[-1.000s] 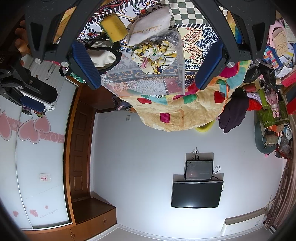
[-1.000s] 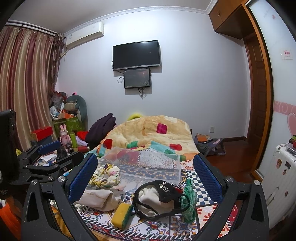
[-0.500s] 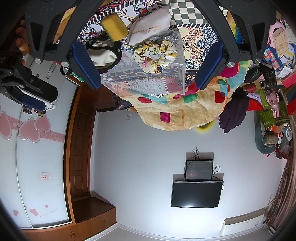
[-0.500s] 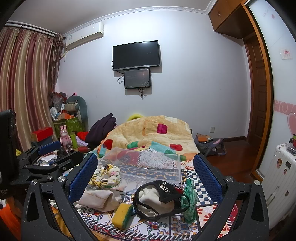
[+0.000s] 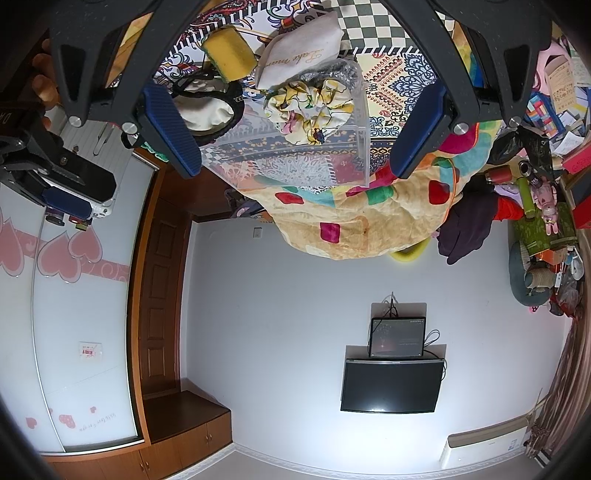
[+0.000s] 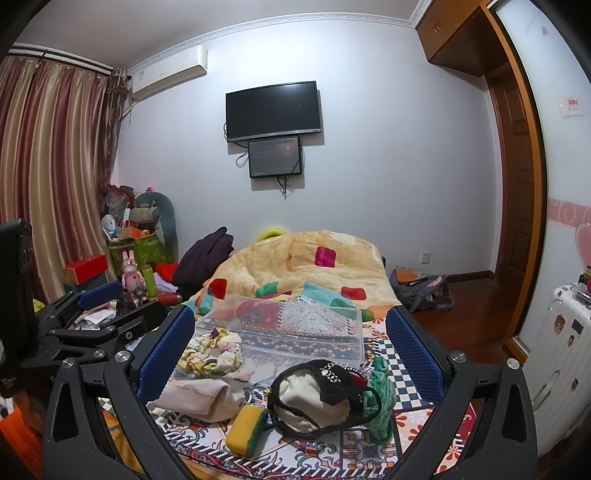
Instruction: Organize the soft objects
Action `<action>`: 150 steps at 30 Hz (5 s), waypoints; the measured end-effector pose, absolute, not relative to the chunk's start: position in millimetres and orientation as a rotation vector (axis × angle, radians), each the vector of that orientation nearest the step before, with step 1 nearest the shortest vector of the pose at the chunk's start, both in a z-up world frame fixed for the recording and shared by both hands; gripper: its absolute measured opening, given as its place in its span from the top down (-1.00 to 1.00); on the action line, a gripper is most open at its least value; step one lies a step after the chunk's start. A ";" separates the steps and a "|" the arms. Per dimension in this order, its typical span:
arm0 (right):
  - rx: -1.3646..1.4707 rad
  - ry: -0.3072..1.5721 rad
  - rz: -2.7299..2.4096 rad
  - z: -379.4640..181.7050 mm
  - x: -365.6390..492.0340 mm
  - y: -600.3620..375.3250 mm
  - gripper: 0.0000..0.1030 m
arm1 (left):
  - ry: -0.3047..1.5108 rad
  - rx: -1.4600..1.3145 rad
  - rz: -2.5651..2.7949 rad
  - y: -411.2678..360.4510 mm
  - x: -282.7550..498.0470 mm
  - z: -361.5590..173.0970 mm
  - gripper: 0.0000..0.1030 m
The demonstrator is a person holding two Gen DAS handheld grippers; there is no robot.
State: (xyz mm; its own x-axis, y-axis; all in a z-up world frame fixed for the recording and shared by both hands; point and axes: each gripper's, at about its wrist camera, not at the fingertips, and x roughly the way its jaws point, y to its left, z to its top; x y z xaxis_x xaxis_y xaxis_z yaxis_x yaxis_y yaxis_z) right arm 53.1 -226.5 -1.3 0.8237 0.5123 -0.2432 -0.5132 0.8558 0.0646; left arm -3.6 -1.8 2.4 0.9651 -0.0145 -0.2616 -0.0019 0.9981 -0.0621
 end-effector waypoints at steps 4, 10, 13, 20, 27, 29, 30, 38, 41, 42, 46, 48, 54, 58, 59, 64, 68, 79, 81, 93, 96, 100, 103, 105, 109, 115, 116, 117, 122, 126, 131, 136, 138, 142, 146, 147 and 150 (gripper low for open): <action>-0.003 0.257 0.550 -0.3 51.1 -225.2 -1.00 | 0.265 -0.062 -0.007 -2.2 -3.3 2.8 -1.00; -0.001 0.257 0.551 0.6 49.8 -225.6 -1.00 | 0.266 -0.062 -0.008 -1.9 -3.5 3.1 -1.00; -0.001 0.258 0.550 0.3 50.2 -225.8 -1.00 | 0.268 -0.063 -0.010 -1.7 -3.4 4.0 -1.00; -0.003 0.281 0.563 -3.4 55.9 -227.1 -1.00 | 0.280 -0.055 -0.021 -2.6 -1.3 2.7 -1.00; -0.002 0.351 0.539 -14.1 68.5 -238.9 -1.00 | 0.353 -0.055 -0.054 4.9 12.7 -4.8 -1.00; 0.004 0.380 0.514 -18.9 75.5 -246.7 -1.00 | 0.374 -0.044 -0.042 8.3 19.1 -8.8 -1.00; 0.006 0.396 0.504 -21.0 79.6 -250.0 -1.00 | 0.389 -0.036 -0.036 10.0 23.3 -11.6 -1.00; 0.038 0.526 0.460 -42.4 104.3 -269.5 -0.67 | 0.522 -0.026 -0.023 22.5 55.0 -40.8 -0.76; 0.066 0.578 0.486 -49.5 112.4 -272.6 -0.43 | 0.557 -0.031 -0.034 23.4 62.3 -51.0 -0.75; 0.063 0.588 0.496 -50.3 113.8 -271.4 -0.40 | 0.571 -0.031 -0.038 22.7 65.7 -55.2 -0.75; 0.010 0.585 0.539 -48.8 112.2 -258.4 -0.32 | 0.615 -0.042 -0.042 23.5 79.4 -67.3 -0.75; -0.022 0.578 0.561 -47.5 113.3 -249.2 -0.32 | 0.632 -0.057 -0.048 26.3 86.3 -71.3 -0.71; -0.109 0.639 0.590 -59.8 134.1 -226.5 0.00 | 0.663 -0.060 -0.079 26.0 96.3 -80.4 -0.38; -0.118 0.709 0.625 -72.5 139.3 -222.0 0.46 | 0.683 -0.072 -0.110 27.3 95.9 -87.3 -0.04; -0.121 0.715 0.631 -74.4 137.9 -220.7 0.54 | 0.686 -0.077 -0.116 27.9 95.3 -88.5 0.03; -0.129 0.711 0.667 -75.3 127.8 -212.6 0.75 | 0.679 -0.082 -0.110 31.3 90.1 -89.2 0.34; -0.111 0.685 0.720 -67.2 120.9 -206.5 0.77 | 0.660 -0.091 -0.112 35.4 83.9 -84.4 0.56; -0.071 0.550 0.778 -29.6 112.5 -190.7 0.78 | 0.549 -0.084 -0.110 39.7 73.7 -47.0 0.85; -0.064 0.525 0.771 -23.8 114.5 -189.7 0.78 | 0.529 -0.077 -0.108 39.3 73.2 -40.5 0.85; 0.001 0.466 0.701 -6.7 150.9 -181.5 0.78 | 0.454 -0.056 -0.084 45.3 102.8 -11.5 0.85; -0.003 0.493 0.677 -12.3 166.7 -173.7 0.78 | 0.460 -0.067 -0.081 48.0 116.0 -14.0 0.85; -0.020 0.558 0.665 -26.6 186.4 -160.5 0.78 | 0.507 -0.086 -0.085 51.3 136.8 -24.5 0.85; -0.032 0.616 0.662 -38.1 196.1 -153.5 0.78 | 0.561 -0.102 -0.084 54.1 152.2 -37.7 0.85; -0.046 0.643 0.659 -44.9 199.7 -150.0 0.78 | 0.604 -0.110 -0.085 55.4 160.1 -48.4 0.85; -0.085 0.694 0.656 -57.2 202.4 -145.0 0.77 | 0.675 -0.110 -0.084 54.8 170.1 -65.8 0.85; -0.155 0.700 0.631 -60.4 198.0 -141.3 0.63 | 0.739 -0.123 -0.107 56.0 174.2 -73.9 0.85; -0.166 0.699 0.630 -59.3 196.6 -141.4 0.50 | 0.743 -0.125 -0.110 56.1 173.3 -73.6 0.84; -0.177 0.694 0.627 -58.1 195.3 -141.9 0.41 | 0.749 -0.124 -0.115 56.0 172.2 -73.2 0.81; -0.216 0.613 0.581 -47.3 181.9 -146.7 -0.22 | 0.734 -0.119 -0.117 57.1 161.0 -65.7 0.31; -0.210 0.567 0.564 -35.7 173.2 -156.5 -0.28 | 0.687 -0.112 -0.112 59.4 144.4 -53.7 -0.12; -0.175 0.526 0.543 -23.2 160.4 -178.5 -0.35 | 0.642 -0.079 -0.104 58.2 121.6 -40.7 -0.38; -0.153 0.518 0.489 -21.1 145.7 -206.8 -0.41 | 0.647 -0.058 -0.100 57.1 103.8 -45.1 -0.56; -0.150 0.523 0.465 -23.5 142.2 -217.1 -0.42 | 0.664 -0.051 -0.097 56.2 100.6 -50.8 -0.56; -0.137 0.560 0.412 -34.0 135.9 -238.3 -0.42 | 0.705 -0.049 -0.089 56.0 96.3 -67.7 -0.56; -0.122 0.625 0.387 -53.2 134.5 -250.8 -0.42 | 0.759 -0.090 -0.094 59.8 96.2 -85.4 -0.56; -0.120 0.644 0.385 -58.0 134.5 -251.6 -0.42 | 0.767 -0.097 -0.095 59.8 95.9 -89.2 -0.56; -0.112 0.695 0.382 -73.1 136.8 -253.8 -0.42 | 0.780 -0.110 -0.101 59.3 93.8 -97.1 -0.51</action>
